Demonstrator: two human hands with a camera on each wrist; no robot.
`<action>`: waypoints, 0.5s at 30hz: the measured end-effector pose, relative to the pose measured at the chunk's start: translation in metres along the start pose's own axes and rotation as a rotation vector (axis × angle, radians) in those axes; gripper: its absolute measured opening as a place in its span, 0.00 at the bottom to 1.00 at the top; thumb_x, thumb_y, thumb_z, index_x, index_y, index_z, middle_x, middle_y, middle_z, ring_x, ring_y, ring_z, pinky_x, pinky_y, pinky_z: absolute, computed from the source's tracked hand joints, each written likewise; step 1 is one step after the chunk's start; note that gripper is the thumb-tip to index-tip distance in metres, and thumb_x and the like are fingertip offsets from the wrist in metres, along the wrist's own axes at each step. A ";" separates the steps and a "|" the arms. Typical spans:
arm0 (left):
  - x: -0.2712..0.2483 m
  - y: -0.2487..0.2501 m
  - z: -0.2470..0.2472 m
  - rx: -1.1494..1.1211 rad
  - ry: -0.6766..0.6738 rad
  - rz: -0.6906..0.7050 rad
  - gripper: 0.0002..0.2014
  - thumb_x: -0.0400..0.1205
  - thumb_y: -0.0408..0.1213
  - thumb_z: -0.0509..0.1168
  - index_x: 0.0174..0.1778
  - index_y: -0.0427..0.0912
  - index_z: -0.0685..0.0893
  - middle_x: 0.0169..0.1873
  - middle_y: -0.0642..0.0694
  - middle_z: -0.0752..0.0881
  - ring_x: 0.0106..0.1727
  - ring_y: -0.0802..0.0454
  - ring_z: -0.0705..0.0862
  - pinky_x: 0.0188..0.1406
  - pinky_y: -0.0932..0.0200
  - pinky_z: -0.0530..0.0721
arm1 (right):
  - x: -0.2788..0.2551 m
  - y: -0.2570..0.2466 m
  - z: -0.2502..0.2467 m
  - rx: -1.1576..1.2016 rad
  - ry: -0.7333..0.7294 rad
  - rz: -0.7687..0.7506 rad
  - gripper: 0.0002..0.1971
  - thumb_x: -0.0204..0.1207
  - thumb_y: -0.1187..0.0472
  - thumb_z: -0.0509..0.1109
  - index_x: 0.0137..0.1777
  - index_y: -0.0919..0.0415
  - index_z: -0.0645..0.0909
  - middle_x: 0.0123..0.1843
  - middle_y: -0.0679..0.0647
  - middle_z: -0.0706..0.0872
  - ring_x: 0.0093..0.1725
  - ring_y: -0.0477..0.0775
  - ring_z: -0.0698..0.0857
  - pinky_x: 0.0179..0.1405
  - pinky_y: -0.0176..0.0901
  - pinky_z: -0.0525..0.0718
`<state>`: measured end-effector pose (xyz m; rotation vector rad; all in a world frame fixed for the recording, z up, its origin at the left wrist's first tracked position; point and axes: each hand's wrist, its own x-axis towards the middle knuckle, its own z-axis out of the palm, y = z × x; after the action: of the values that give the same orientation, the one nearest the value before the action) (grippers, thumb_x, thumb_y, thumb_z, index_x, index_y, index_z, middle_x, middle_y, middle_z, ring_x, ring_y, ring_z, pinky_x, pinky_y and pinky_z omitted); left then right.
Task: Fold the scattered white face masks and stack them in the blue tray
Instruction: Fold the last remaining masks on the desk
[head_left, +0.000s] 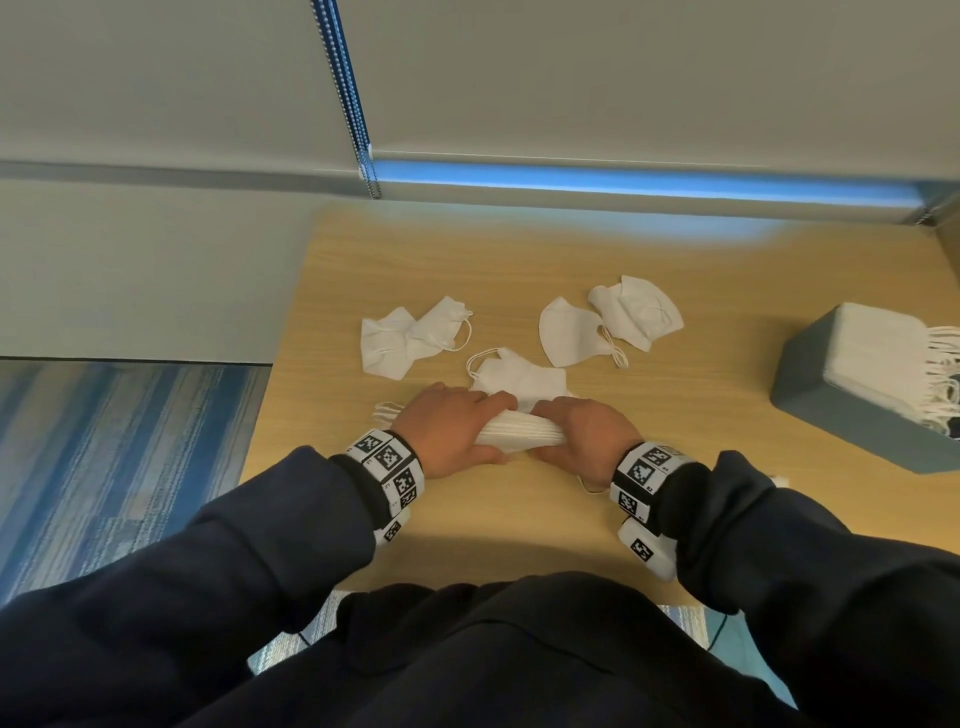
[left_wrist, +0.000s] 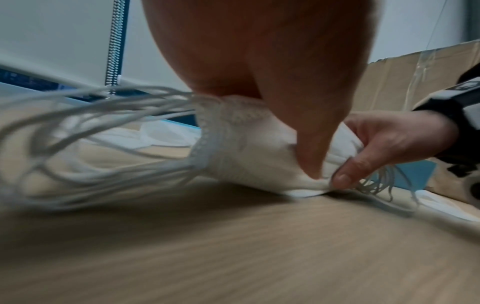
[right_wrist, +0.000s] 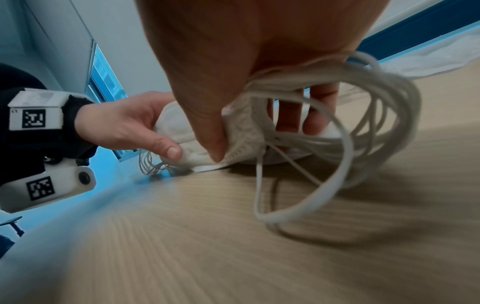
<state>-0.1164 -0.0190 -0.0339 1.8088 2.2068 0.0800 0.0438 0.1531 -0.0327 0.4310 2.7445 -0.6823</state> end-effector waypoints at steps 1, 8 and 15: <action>0.002 0.002 -0.002 -0.022 -0.021 0.002 0.29 0.81 0.65 0.64 0.75 0.56 0.72 0.59 0.50 0.88 0.57 0.45 0.87 0.51 0.51 0.78 | -0.002 -0.002 -0.003 0.018 -0.004 0.001 0.21 0.78 0.44 0.73 0.69 0.46 0.80 0.60 0.49 0.87 0.58 0.55 0.85 0.54 0.48 0.81; -0.006 -0.001 -0.035 -0.395 -0.069 -0.050 0.22 0.79 0.62 0.71 0.66 0.60 0.80 0.47 0.52 0.90 0.47 0.53 0.87 0.46 0.52 0.84 | -0.021 -0.005 -0.058 0.379 -0.070 0.065 0.16 0.67 0.42 0.84 0.47 0.52 0.92 0.37 0.47 0.91 0.36 0.42 0.86 0.36 0.36 0.81; -0.025 -0.016 -0.049 -0.775 -0.154 -0.106 0.26 0.79 0.55 0.76 0.72 0.55 0.82 0.60 0.59 0.89 0.59 0.62 0.87 0.65 0.52 0.84 | -0.044 0.004 -0.104 1.351 0.051 0.193 0.10 0.82 0.69 0.68 0.38 0.70 0.81 0.41 0.65 0.91 0.50 0.64 0.90 0.65 0.61 0.85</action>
<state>-0.1403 -0.0398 0.0143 1.2152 1.7896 0.6491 0.0647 0.1980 0.0685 0.9133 1.8047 -2.3670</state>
